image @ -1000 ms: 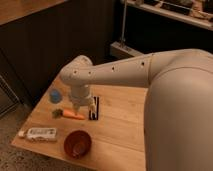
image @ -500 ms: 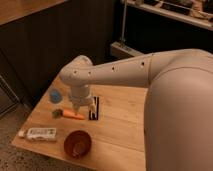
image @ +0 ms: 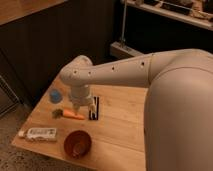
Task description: Place the pepper in the ceramic bowl
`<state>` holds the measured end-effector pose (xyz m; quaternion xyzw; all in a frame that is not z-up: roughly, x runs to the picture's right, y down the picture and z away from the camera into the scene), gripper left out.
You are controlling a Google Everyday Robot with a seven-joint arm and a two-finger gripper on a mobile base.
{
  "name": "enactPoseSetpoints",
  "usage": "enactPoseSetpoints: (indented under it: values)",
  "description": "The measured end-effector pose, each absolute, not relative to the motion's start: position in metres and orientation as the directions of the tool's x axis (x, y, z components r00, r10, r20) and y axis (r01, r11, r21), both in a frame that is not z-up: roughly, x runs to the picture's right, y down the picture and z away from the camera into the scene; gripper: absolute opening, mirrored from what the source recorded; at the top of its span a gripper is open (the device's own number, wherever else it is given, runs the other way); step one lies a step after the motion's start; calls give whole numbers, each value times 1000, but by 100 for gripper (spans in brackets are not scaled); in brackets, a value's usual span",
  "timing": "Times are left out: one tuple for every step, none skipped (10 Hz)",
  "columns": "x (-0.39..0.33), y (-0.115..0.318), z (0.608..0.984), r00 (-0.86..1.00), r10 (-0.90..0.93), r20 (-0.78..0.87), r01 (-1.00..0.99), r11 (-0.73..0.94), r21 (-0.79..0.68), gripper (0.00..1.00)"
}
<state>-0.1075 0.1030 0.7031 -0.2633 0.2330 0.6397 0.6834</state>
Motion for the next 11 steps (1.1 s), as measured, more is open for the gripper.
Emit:
enactPoseSetpoints:
  values:
    - [-107, 103, 703, 73, 752, -655, -997, 43, -62, 65]
    - [-107, 103, 703, 73, 752, -655, -997, 43, -62, 65]
    - [-108, 103, 703, 73, 752, -655, -997, 43, -62, 65]
    - [-108, 103, 703, 73, 752, -655, -997, 43, -62, 65]
    - [-108, 103, 703, 73, 752, -655, -997, 43, -62, 65]
    - [-108, 103, 703, 73, 752, -655, -997, 43, -62, 65]
    - [-107, 103, 703, 73, 752, -655, -997, 43, -62, 65]
    - [-108, 103, 703, 73, 752, -655, -997, 43, -62, 65]
    - [-108, 103, 703, 73, 752, -655, -997, 43, -63, 65]
    - [-109, 100, 704, 83, 757, -648, -996, 49, -71, 65]
    - [-117, 93, 708, 125, 773, -622, -992, 83, -96, 65]
